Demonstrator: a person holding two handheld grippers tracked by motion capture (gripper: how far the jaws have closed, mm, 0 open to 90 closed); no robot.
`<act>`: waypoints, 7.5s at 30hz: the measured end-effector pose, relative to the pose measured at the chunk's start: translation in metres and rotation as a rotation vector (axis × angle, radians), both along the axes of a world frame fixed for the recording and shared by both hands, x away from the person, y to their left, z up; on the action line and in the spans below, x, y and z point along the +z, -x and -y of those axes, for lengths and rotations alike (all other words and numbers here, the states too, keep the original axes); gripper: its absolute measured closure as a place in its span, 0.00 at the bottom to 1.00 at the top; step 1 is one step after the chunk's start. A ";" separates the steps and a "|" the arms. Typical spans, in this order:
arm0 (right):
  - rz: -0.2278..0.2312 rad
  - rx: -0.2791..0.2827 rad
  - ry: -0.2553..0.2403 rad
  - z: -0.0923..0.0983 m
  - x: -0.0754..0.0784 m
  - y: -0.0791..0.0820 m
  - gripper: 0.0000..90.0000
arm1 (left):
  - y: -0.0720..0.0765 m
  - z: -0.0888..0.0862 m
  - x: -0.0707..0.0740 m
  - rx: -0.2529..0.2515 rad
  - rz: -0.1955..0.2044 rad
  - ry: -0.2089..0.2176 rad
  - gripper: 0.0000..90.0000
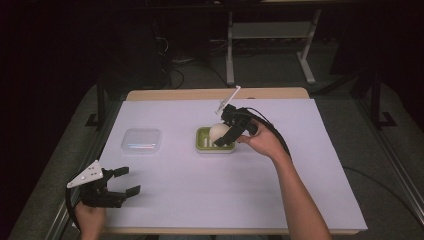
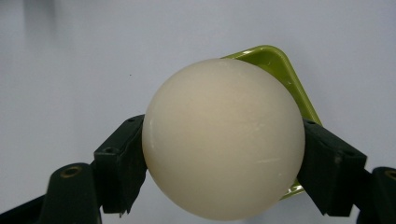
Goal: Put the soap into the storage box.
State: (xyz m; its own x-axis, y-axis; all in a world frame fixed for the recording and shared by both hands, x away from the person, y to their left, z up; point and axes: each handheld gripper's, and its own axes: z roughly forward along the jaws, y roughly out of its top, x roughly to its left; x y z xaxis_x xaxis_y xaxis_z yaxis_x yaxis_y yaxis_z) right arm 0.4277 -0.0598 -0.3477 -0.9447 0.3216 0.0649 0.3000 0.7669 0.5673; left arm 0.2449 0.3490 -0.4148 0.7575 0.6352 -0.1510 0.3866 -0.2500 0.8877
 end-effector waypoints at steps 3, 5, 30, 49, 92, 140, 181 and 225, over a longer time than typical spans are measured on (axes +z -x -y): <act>-0.009 -0.009 0.005 -0.001 -0.003 -0.003 0.26 | 0.000 0.000 0.000 0.002 0.001 0.001 0.15; -0.010 -0.013 0.007 -0.002 -0.005 -0.004 0.26 | 0.000 -0.001 0.000 0.003 0.000 -0.001 0.15; -0.023 -0.043 0.017 -0.005 -0.020 -0.018 0.26 | 0.000 -0.001 0.000 0.000 0.000 -0.007 0.15; -0.035 -0.068 0.020 -0.010 -0.031 -0.026 0.26 | 0.001 0.000 0.000 0.001 -0.003 -0.005 0.15; -0.061 -0.094 0.053 -0.015 -0.048 -0.034 0.26 | 0.001 0.001 -0.001 0.001 -0.004 -0.005 0.15; -0.068 -0.099 0.079 -0.021 -0.055 -0.035 0.26 | 0.000 0.001 -0.001 -0.002 -0.004 -0.004 0.15; -0.036 -0.108 0.042 -0.011 -0.041 -0.032 0.32 | 0.000 0.003 -0.001 -0.004 -0.005 -0.007 0.15; -0.068 -0.140 -0.042 0.035 -0.030 0.002 0.29 | 0.000 0.007 -0.002 -0.009 -0.007 -0.018 0.15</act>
